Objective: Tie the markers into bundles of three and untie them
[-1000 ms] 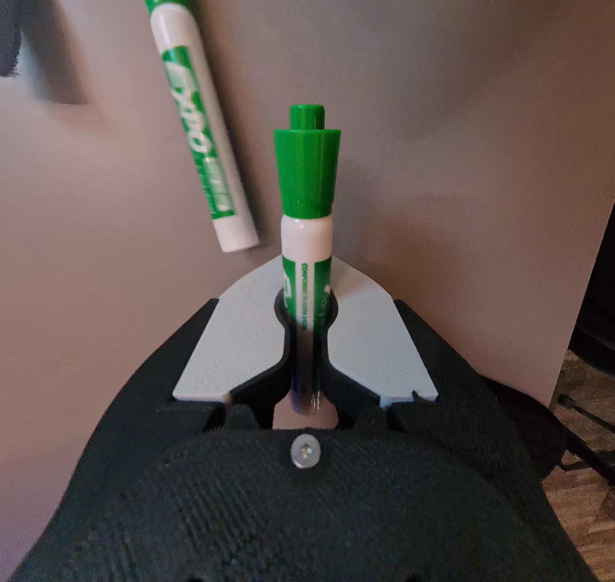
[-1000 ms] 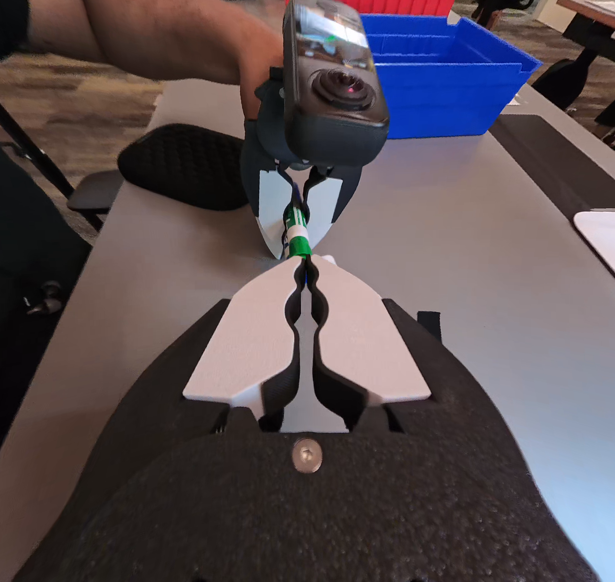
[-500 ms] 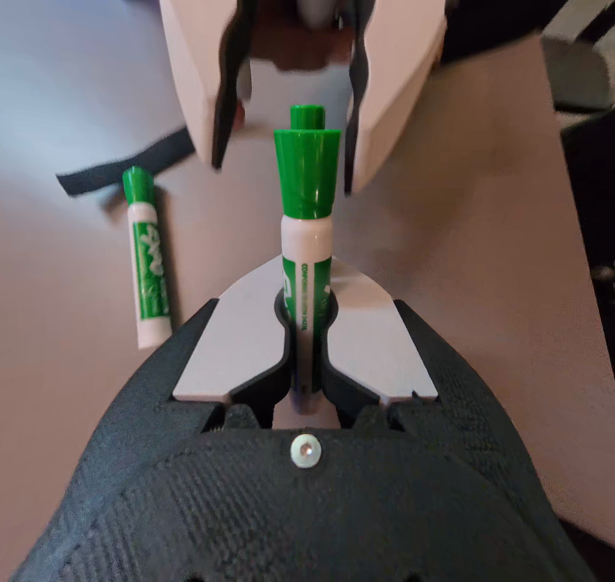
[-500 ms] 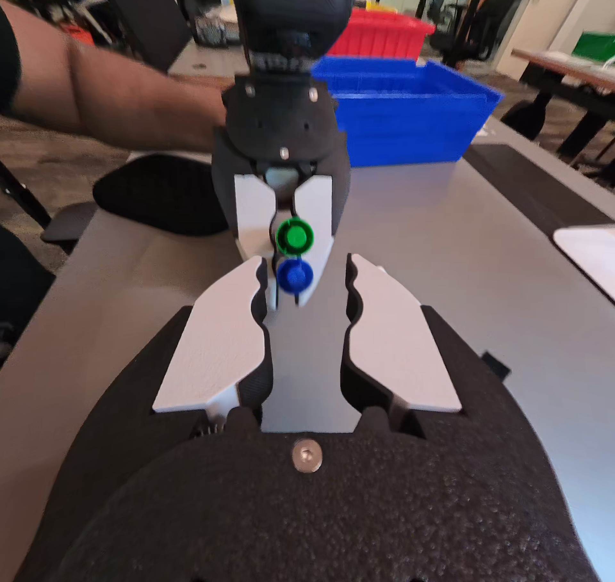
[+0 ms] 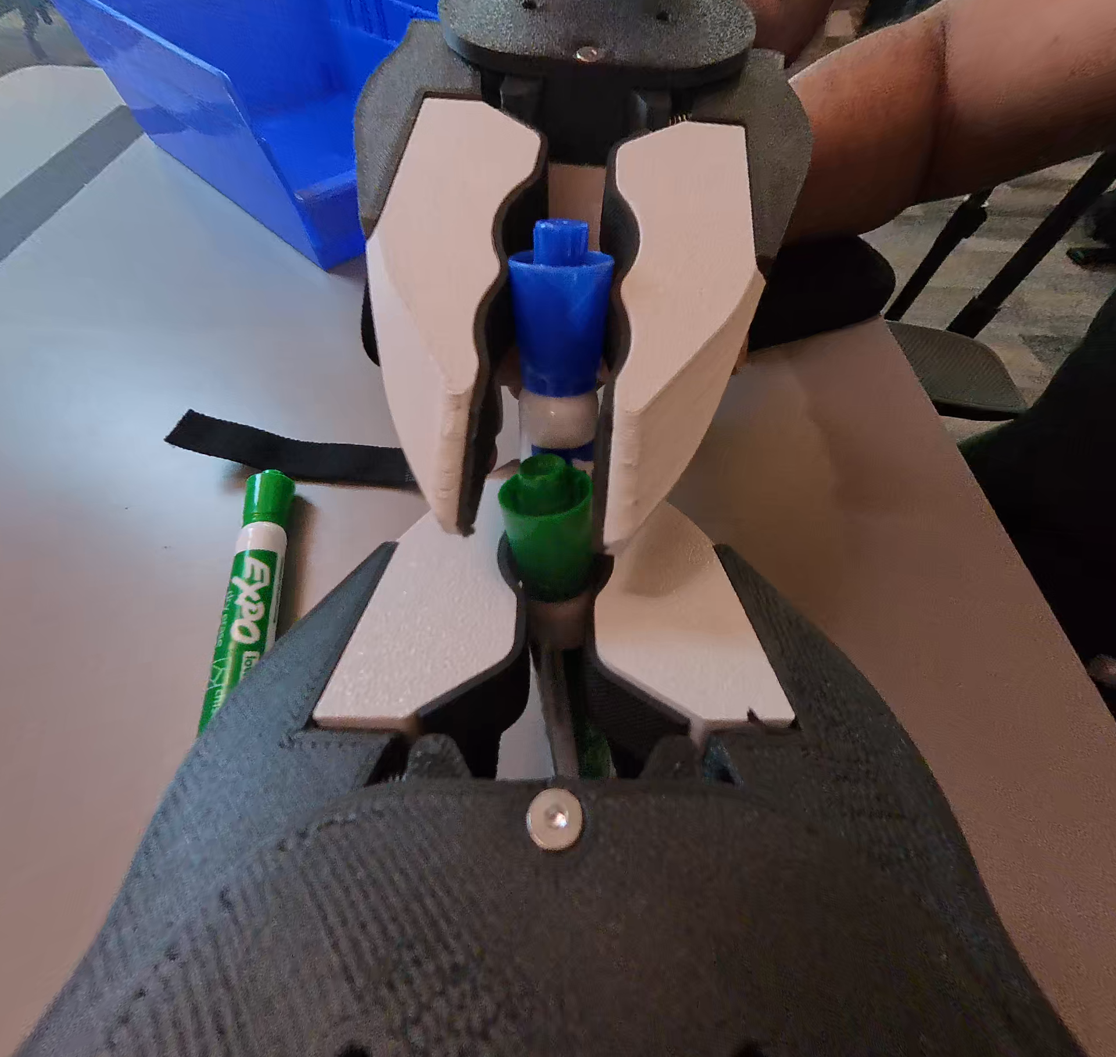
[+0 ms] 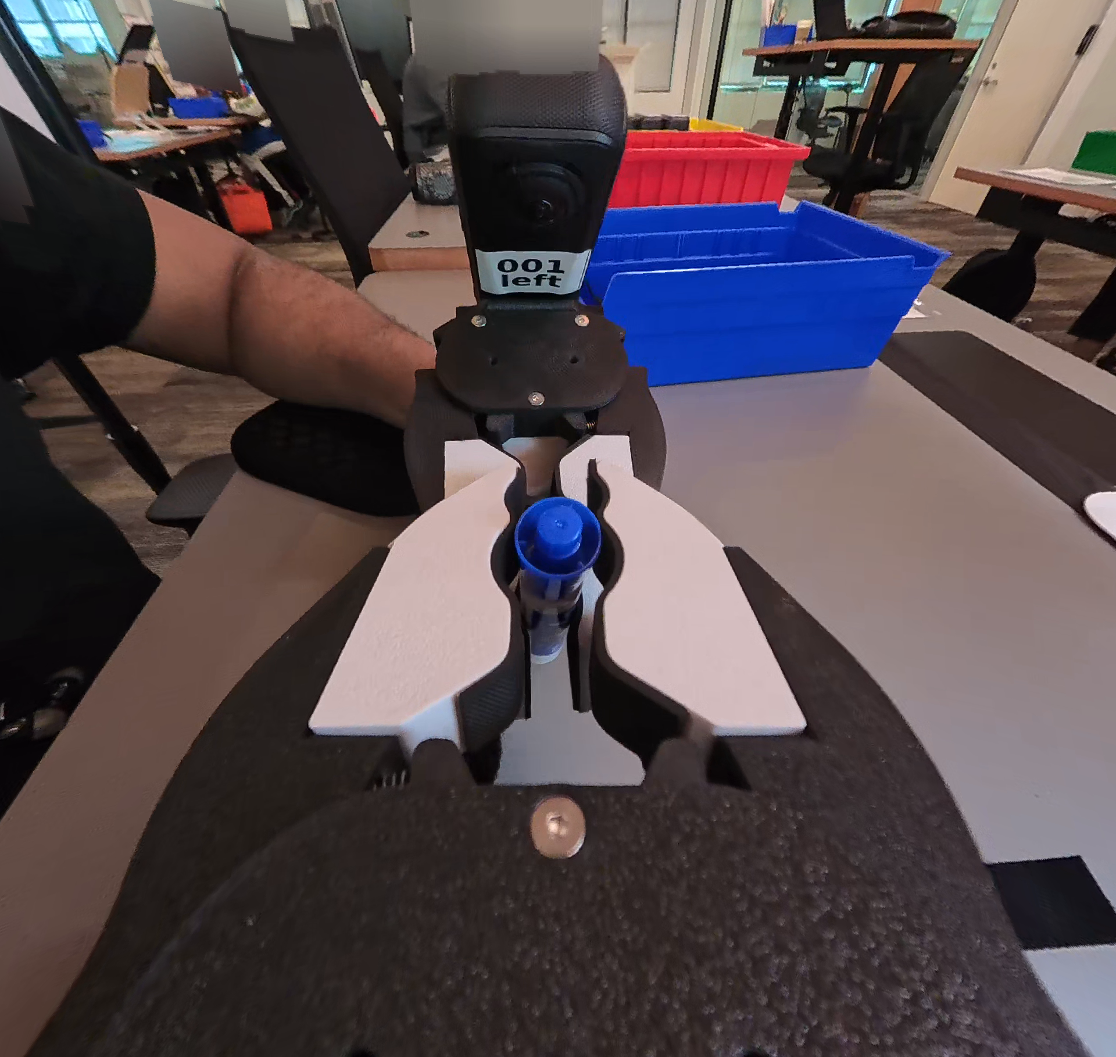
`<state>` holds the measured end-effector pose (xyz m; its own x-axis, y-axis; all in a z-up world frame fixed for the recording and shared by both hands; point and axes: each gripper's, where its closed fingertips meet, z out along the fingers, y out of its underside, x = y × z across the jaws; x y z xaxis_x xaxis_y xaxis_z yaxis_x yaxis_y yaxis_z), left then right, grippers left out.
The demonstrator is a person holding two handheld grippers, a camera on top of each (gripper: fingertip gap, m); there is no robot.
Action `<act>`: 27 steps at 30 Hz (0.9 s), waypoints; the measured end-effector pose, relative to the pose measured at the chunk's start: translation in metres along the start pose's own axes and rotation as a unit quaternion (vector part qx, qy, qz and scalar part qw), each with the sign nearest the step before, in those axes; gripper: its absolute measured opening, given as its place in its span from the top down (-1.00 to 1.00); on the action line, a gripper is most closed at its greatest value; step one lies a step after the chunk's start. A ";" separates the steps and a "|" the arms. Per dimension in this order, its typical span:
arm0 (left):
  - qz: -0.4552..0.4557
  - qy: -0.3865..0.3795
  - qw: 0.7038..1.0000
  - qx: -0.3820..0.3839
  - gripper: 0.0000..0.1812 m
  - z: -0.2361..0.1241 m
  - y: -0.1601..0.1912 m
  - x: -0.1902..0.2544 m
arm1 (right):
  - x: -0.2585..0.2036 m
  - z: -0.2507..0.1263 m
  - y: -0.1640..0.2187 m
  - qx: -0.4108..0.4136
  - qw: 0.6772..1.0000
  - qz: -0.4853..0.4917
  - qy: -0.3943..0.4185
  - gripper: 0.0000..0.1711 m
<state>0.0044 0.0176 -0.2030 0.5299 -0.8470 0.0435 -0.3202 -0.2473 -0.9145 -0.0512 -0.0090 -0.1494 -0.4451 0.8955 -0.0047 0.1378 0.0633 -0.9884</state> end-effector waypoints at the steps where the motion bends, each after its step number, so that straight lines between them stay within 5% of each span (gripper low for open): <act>1: -0.004 0.002 1.000 0.001 0.85 0.000 0.001 0.001 | 0.000 0.001 0.001 -0.006 1.000 0.004 -0.001 0.77; 8: 0.000 -0.015 1.000 0.027 0.85 -0.004 -0.003 -0.004 | 0.003 0.004 -0.001 -0.024 1.000 0.004 0.001 0.77; 27: 0.002 -0.021 0.998 0.057 0.86 -0.008 -0.007 0.002 | -0.007 0.004 0.013 -0.224 0.973 -0.026 -0.051 0.80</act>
<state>0.0016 0.0142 -0.1936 0.5628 -0.8262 0.0251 -0.2314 -0.1866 -0.9548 -0.0498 -0.0167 -0.1626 -0.5450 0.8384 0.0064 0.4746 0.3148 -0.8220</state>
